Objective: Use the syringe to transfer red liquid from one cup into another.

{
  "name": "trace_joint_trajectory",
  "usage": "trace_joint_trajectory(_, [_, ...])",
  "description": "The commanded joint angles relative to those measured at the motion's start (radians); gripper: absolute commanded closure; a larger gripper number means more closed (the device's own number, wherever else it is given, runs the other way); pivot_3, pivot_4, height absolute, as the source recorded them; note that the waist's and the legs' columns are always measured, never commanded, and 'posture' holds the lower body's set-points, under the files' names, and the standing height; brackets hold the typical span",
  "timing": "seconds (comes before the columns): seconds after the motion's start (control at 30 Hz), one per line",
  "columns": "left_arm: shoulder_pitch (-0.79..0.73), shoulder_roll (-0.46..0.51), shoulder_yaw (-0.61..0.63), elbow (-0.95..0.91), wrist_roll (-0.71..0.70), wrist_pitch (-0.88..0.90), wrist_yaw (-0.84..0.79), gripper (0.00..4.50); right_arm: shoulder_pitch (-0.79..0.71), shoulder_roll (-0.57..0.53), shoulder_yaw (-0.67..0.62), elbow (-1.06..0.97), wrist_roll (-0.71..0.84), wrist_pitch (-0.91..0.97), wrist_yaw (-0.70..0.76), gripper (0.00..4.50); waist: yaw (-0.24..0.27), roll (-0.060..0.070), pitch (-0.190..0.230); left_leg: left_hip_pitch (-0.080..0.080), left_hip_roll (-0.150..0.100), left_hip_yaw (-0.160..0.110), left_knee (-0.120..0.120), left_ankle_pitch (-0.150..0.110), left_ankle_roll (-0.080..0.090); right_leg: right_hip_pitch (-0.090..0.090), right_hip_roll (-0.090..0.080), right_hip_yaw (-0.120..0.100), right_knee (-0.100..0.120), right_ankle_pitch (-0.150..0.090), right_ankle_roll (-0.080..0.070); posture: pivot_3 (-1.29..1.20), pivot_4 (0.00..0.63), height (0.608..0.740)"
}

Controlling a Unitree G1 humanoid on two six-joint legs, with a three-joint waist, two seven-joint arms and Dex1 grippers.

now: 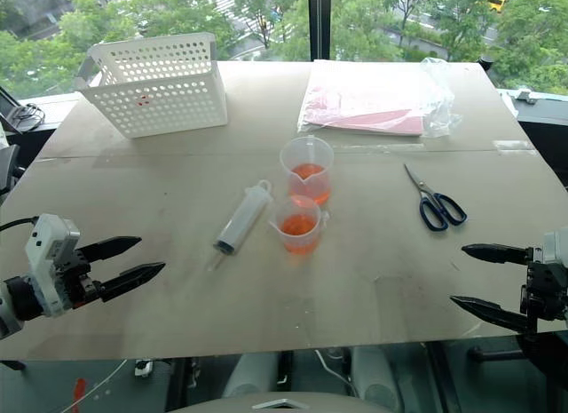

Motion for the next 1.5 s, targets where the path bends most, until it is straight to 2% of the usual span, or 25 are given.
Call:
trace_joint_trajectory(0.03, [-0.038,0.010,0.023,-0.028,-0.030,0.011,0.018,0.06,-0.040,0.017,-0.014,-0.019,0.017,-0.017,-0.013,0.00,0.000,0.000,0.000,0.000,0.000,0.000,0.000,0.000,0.000,0.000,0.000,0.000,0.000,0.000,0.000,0.00,0.150,0.740])
trace_joint_trajectory(0.13, [-0.158,0.014,0.005,-0.099,-0.119,0.083,0.101,0.06,-0.123,0.040,0.008,-0.065,0.078,0.002,-0.058,0.00,0.002,0.000,0.001,-0.001,0.000,0.001,0.001,0.000,0.000,0.000,0.001,-0.001,0.000,0.000,0.000,0.00,0.150,0.740])
trace_joint_trajectory(0.27, [-0.318,0.030,-0.021,-0.153,-0.225,0.218,0.244,0.06,-0.227,0.046,0.004,-0.131,0.234,0.100,-0.139,0.00,0.002,0.001,0.001,0.000,0.000,0.001,0.002,0.000,0.000,0.002,0.001,-0.001,0.001,0.000,0.000,0.00,0.150,0.740])
trace_joint_trajectory(0.3, [-0.366,0.057,-0.044,-0.160,-0.289,0.314,0.303,0.06,-0.248,0.041,0.008,-0.147,0.253,0.109,-0.147,0.00,0.002,0.001,0.001,0.000,0.000,0.001,0.002,0.000,0.000,0.002,0.001,-0.001,0.001,0.000,0.000,0.00,0.150,0.740])
trace_joint_trajectory(0.33, [-0.458,0.074,-0.071,-0.150,-0.351,0.475,0.438,0.06,-0.274,0.032,0.020,-0.164,0.257,0.113,-0.154,0.00,0.002,0.000,0.001,0.000,-0.001,0.001,0.002,0.000,0.000,0.002,0.002,-0.001,0.002,0.000,0.000,0.00,0.150,0.740])
trace_joint_trajectory(0.4, [-0.618,0.126,-0.164,-0.139,-0.411,0.718,0.586,0.06,-0.310,0.007,0.043,-0.195,0.254,0.121,-0.153,0.00,0.003,0.000,0.002,0.000,-0.002,0.000,0.002,0.000,0.000,0.003,0.003,-0.002,0.002,0.000,0.000,0.00,0.150,0.740])
trace_joint_trajectory(0.5, [-0.826,0.098,-0.292,-0.077,-0.432,0.910,0.683,0.06,-0.380,-0.020,0.077,-0.232,0.288,0.155,-0.186,0.00,0.001,0.000,0.002,0.000,-0.003,0.000,0.003,0.000,0.000,0.004,0.004,-0.002,0.002,0.000,0.001,0.00,0.150,0.740])
trace_joint_trajectory(0.57, [-0.911,0.100,-0.389,-0.003,-0.473,0.976,0.737,0.06,-0.426,-0.028,0.095,-0.247,0.324,0.178,-0.210,0.00,-0.002,-0.001,0.003,0.001,-0.003,0.000,0.003,0.000,0.000,0.005,0.004,-0.001,0.003,0.001,0.002,0.00,0.150,0.740])
trace_joint_trajectory(0.63, [-0.965,0.097,-0.472,0.044,-0.485,0.987,0.800,0.06,-0.457,-0.033,0.099,-0.255,0.366,0.205,-0.229,0.00,-0.008,-0.002,0.003,0.001,-0.004,0.000,0.003,0.000,0.000,0.005,0.005,-0.001,0.003,0.001,0.002,0.00,0.150,0.740])
trace_joint_trajectory(0.8, [-1.091,0.008,-0.640,0.203,-0.445,0.987,0.925,0.06,-0.474,-0.032,0.113,-0.308,0.395,0.234,-0.295,0.00,0.000,-0.002,0.003,0.000,-0.004,-0.002,0.004,0.000,0.000,0.004,0.004,-0.002,0.004,0.001,0.001,0.00,0.150,0.740])
trace_joint_trajectory(0.93, [-1.143,-0.103,-0.680,0.290,-0.417,0.987,0.996,0.06,-0.496,-0.033,0.133,-0.366,0.430,0.265,-0.390,0.00,0.001,-0.002,0.003,0.000,-0.005,-0.001,0.005,0.000,0.000,0.004,0.003,-0.001,0.004,0.002,-0.002,0.00,0.150,0.740])
trace_joint_trajectory(1.03, [-1.158,-0.139,-0.688,0.324,-0.379,0.987,1.017,0.06,-0.506,-0.041,0.137,-0.415,0.476,0.290,-0.464,0.00,0.000,-0.003,0.003,-0.001,-0.006,-0.001,0.006,0.000,0.000,0.005,0.003,-0.001,0.005,0.002,-0.002,0.00,0.150,0.740])
trace_joint_trajectory(1.47, [-1.370,-0.210,-0.843,0.559,-0.170,0.987,0.879,0.06,-0.590,-0.039,0.258,-0.512,0.538,0.329,-0.714,0.00,0.001,-0.003,0.003,-0.002,-0.008,-0.003,0.008,0.000,0.000,0.004,0.001,-0.002,0.006,0.002,-0.002,0.00,0.150,0.740])
trace_joint_trajectory(1.5, [-1.379,-0.213,-0.858,0.568,-0.152,0.987,0.860,0.29,-0.599,-0.039,0.267,-0.516,0.543,0.331,-0.731,0.00,0.000,-0.003,0.003,-0.002,-0.008,-0.003,0.008,0.000,0.000,0.004,0.001,-0.002,0.006,0.002,-0.002,0.00,0.150,0.740])
